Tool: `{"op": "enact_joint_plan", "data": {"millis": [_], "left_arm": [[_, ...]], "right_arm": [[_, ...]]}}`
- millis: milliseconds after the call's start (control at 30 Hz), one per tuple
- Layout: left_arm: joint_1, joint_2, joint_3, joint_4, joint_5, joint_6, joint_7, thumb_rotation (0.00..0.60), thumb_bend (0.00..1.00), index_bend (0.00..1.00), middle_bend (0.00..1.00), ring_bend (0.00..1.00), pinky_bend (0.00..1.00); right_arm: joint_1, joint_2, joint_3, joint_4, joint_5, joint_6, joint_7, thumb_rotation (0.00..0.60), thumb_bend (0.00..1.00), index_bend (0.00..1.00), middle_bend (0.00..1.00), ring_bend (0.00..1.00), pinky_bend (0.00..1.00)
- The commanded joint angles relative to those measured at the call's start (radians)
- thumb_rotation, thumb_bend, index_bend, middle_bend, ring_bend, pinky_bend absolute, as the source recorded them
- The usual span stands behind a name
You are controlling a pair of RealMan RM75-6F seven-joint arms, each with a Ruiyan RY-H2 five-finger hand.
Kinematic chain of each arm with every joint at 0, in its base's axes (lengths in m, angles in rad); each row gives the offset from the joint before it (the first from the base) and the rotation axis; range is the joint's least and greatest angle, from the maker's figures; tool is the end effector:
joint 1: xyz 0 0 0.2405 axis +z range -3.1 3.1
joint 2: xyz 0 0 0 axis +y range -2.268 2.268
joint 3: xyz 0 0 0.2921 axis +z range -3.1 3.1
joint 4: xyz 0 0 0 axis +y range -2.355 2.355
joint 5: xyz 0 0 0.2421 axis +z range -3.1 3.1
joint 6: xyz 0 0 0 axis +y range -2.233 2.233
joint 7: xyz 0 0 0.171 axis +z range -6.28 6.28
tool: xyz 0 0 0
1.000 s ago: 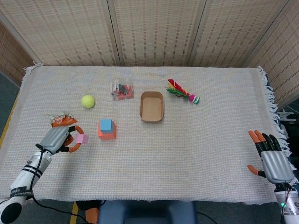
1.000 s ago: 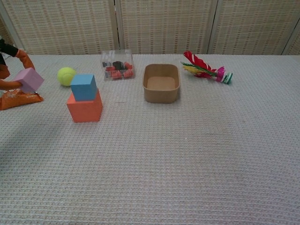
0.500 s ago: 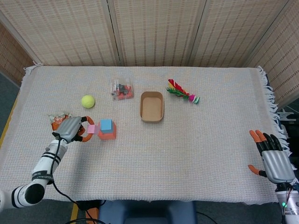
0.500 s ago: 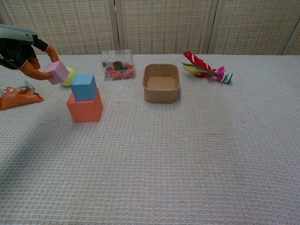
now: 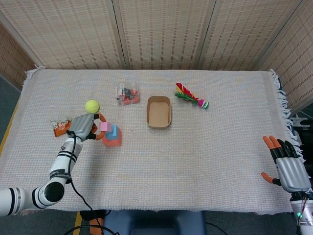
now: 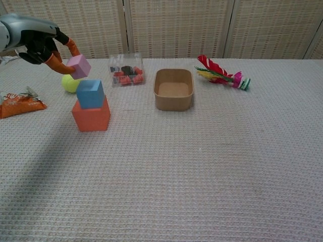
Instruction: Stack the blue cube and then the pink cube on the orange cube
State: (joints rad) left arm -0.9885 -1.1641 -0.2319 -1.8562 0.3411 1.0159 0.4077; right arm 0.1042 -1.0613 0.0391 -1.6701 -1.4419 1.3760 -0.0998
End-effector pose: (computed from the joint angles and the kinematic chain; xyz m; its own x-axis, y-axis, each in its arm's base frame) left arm -0.1318 0.4355 0.0619 0.2074 0.3577 0.9105 0.9748 0.0028 -0.2232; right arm -0.3608 -0.2157 0.1451 0.4754 -0.1166 0.8720 -0.8769 0.0176 0.4804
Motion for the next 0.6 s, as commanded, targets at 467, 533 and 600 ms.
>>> {"op": "enact_joint_plan", "data": {"millis": [467, 533, 600], "left_arm": [[-0.048, -0.067, -0.01, 0.032, -0.061, 0.018, 0.064, 0.6, 0.41, 0.48, 1.0, 1.0, 1.0], [-0.05, -0.072, -0.008, 0.031, -0.061, 0.022, 0.071, 0.6, 0.41, 0.48, 1.0, 1.0, 1.0], [-0.051, -0.076, -0.008, 0.034, -0.063, 0.025, 0.074, 0.6, 0.41, 0.48, 1.0, 1.0, 1.0]], "right_arm": [[-0.002, 0.005, 0.001, 0.0, 0.001, 0.002, 0.006, 0.6, 0.06, 0.0, 0.0, 0.0, 0.0], [-0.002, 0.005, 0.001, -0.001, 0.001, 0.003, 0.006, 0.6, 0.06, 0.0, 0.0, 0.0, 0.0], [-0.003, 0.006, 0.001, -0.001, 0.0, 0.004, 0.008, 0.6, 0.06, 0.0, 0.0, 0.0, 0.0]]}}
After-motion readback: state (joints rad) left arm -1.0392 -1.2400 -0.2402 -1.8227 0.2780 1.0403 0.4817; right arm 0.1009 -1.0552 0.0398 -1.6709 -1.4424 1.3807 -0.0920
